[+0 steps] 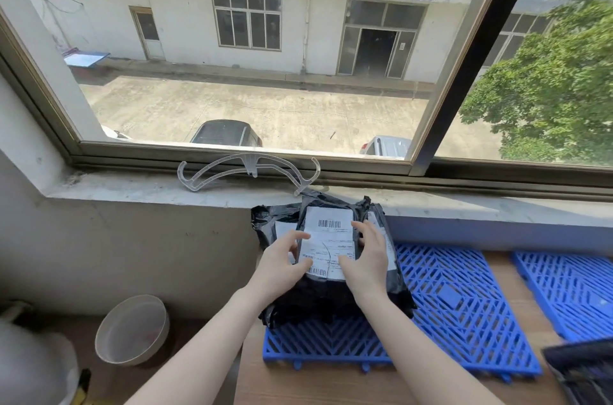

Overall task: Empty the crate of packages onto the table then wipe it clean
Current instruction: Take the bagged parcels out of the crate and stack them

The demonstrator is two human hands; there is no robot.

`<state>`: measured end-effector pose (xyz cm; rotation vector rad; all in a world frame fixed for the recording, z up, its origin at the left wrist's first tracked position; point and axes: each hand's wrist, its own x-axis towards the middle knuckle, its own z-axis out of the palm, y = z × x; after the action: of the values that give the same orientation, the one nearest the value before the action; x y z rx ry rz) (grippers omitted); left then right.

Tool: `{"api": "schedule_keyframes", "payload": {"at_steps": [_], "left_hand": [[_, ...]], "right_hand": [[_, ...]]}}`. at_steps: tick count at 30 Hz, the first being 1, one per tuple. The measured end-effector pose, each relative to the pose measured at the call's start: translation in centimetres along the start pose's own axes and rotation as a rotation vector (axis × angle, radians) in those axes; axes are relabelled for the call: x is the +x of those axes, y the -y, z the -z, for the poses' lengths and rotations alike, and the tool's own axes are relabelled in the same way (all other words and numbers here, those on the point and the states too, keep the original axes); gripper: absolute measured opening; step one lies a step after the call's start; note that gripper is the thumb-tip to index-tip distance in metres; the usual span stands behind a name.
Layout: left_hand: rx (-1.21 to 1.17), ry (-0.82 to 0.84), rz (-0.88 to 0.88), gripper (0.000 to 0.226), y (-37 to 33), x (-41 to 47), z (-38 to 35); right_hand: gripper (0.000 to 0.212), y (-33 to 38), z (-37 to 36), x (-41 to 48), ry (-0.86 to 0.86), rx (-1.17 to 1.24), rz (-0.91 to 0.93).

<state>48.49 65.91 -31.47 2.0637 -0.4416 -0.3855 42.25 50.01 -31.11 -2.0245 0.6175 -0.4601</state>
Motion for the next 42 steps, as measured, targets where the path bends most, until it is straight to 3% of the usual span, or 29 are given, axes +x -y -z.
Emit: {"api": "schedule_keyframes", "payload": {"at_steps": [4, 12, 18, 22, 32, 35, 39, 42], "left_hand": [[0.06, 0.011, -0.073, 0.041, -0.3, 0.6, -0.6], [0.106, 0.012, -0.013, 0.035, 1.2, 0.8, 0.5], [0.244, -0.061, -0.006, 0.062, 2.8, 0.0, 2.3], [0.233, -0.025, 0.059, 0.076, 3.6, -0.4, 2.7], [0.066, 0.015, -0.061, 0.088, 3.1, -0.4, 1.4], [0.146, -0.013, -0.076, 0.089, 3.6, -0.6, 1.7], [0.319, 0.021, 0.037, 0.089, 3.7, -0.5, 1.6], [0.286, 0.037, 0.051, 0.085, 3.6, -0.5, 1.5]], "right_hand": [[0.064, 0.3, 0.5, 0.1, -0.033, 0.012, 0.084], [0.059, 0.7, -0.9, 0.7, 0.066, -0.028, 0.115], [0.055, 0.6, -1.9, 1.2, 0.139, -0.101, 0.091], [0.052, 0.0, -1.9, 0.9, 0.167, -0.236, 0.023], [0.062, 1.5, -3.0, 0.2, 0.285, -0.13, 0.038], [0.063, 1.5, -3.1, 0.4, 0.314, -0.108, 0.057], [0.061, 0.9, -3.5, 0.6, 0.421, -0.204, 0.051], [0.061, 0.5, -3.4, 0.6, 0.447, -0.218, 0.012]]}}
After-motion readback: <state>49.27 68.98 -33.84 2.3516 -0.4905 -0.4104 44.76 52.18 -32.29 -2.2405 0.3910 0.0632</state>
